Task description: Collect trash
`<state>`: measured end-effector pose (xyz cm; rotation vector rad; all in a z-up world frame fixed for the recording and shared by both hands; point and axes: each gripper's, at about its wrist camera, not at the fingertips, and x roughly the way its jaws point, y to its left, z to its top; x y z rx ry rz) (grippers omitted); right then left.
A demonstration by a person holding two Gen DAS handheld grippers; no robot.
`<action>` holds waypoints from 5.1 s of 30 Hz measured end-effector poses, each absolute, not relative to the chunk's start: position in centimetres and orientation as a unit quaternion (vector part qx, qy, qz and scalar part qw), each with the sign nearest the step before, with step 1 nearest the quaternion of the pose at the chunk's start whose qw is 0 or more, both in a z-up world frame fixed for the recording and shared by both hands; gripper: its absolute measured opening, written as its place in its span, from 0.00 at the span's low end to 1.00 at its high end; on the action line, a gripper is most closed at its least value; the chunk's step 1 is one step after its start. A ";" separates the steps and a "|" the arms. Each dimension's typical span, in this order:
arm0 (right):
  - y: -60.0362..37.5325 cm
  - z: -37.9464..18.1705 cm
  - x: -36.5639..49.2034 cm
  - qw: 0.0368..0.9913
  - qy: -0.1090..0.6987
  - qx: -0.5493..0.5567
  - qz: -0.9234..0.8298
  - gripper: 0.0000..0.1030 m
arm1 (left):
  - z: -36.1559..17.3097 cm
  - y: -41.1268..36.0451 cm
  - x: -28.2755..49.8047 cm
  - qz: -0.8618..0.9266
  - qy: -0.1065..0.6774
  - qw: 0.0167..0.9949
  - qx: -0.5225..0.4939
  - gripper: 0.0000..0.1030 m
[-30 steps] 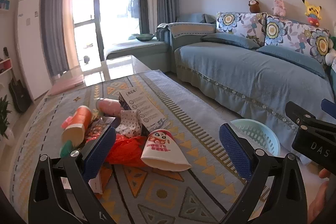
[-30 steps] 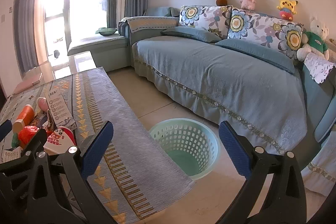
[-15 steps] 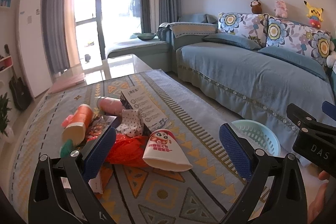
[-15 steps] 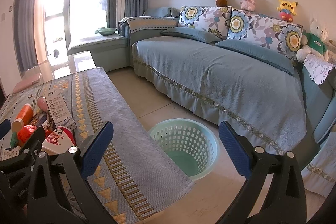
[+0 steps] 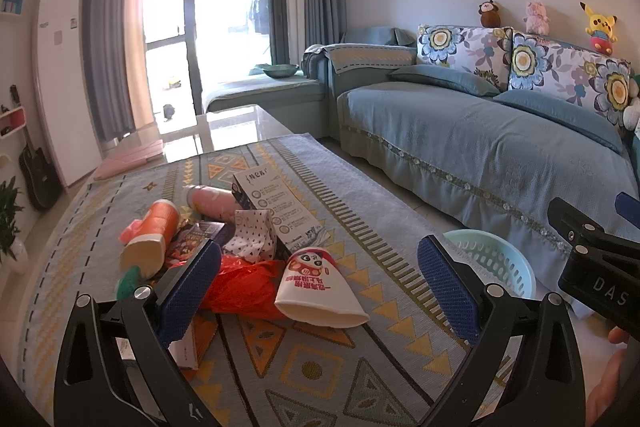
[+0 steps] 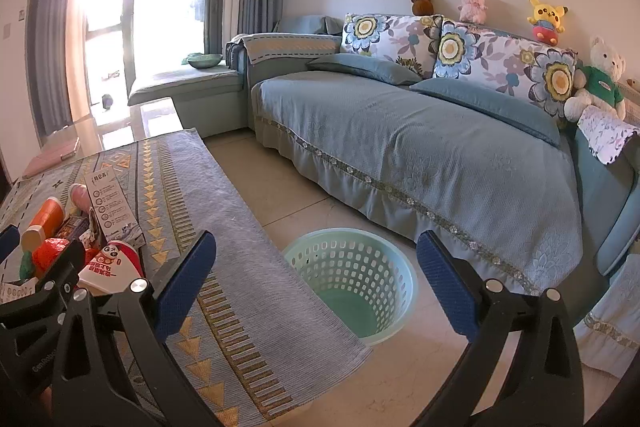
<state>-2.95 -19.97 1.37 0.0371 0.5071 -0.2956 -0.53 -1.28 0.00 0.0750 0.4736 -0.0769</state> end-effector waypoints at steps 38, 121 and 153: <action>-11.9 -1.5 1.7 0.946 0.294 -0.047 0.127 0.32 | -3.7 15.0 -1.3 0.052 0.354 0.933 -0.043 0.93; -11.5 -1.7 5.3 0.921 0.353 -0.005 0.164 0.80 | -0.5 15.9 -3.3 0.043 0.322 0.941 -0.099 0.56; -38.9 -12.4 10.5 0.876 0.448 0.155 -0.082 0.82 | -8.2 -16.4 15.7 -0.291 0.420 0.860 -0.023 0.72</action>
